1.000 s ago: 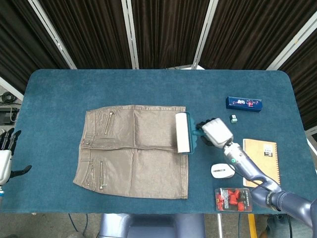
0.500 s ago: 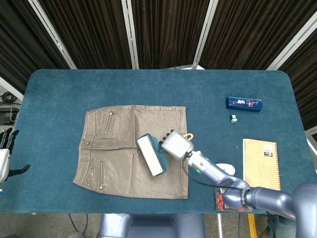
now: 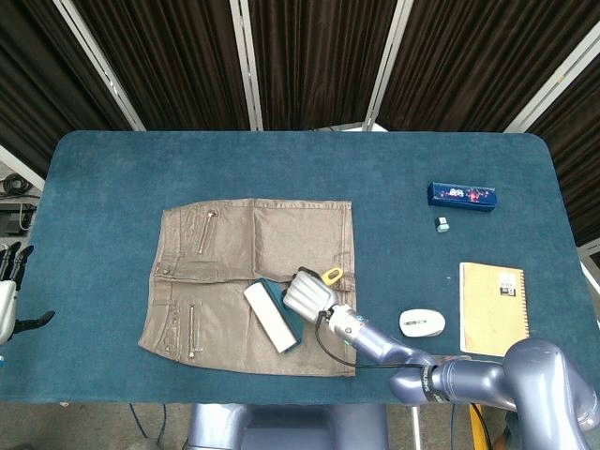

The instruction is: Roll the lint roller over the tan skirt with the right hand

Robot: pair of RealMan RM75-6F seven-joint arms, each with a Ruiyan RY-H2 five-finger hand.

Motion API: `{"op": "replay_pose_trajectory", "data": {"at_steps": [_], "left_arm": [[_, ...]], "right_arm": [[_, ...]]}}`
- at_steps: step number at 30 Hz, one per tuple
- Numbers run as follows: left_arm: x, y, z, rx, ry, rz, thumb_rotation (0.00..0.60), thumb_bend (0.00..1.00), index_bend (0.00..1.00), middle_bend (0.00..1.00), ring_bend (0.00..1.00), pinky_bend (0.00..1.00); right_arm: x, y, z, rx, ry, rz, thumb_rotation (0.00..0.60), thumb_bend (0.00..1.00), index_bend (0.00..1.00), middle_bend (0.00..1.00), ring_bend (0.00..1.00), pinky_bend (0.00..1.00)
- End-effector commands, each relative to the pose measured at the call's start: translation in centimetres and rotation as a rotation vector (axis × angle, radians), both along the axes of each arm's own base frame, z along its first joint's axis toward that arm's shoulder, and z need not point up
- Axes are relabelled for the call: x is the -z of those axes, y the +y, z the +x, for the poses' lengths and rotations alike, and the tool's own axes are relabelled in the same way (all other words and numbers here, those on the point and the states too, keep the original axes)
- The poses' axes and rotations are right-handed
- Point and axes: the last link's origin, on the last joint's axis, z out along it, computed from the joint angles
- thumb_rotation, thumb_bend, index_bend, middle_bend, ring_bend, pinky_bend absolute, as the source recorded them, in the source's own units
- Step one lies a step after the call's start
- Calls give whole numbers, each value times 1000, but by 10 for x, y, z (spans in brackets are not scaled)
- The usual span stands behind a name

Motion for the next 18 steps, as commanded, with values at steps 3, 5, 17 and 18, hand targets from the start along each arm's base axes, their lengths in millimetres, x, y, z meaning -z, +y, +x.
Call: {"op": "replay_pose_trajectory", "data": {"at_steps": [3, 5, 17, 18], "left_arm": [[1, 0, 1, 2, 1, -3, 600, 0, 0, 0, 0, 0], [2, 0, 2, 5, 3, -3, 600, 0, 0, 0, 0, 0], [6, 0, 5, 14, 6, -16, 600, 0, 0, 0, 0, 0], [6, 1, 5, 14, 6, -15, 600, 0, 0, 0, 0, 0]], "right_arm": [[-22, -18, -24, 15, 50, -79, 600, 982, 569, 566, 511, 664], [-32, -26, -35, 16, 76, -113, 600, 982, 570, 566, 511, 664], [-65, -53, -69, 15, 165, -237, 600, 982, 570, 567, 511, 664], [-64, -52, -68, 12, 165, -233, 600, 982, 570, 567, 511, 664]]}}
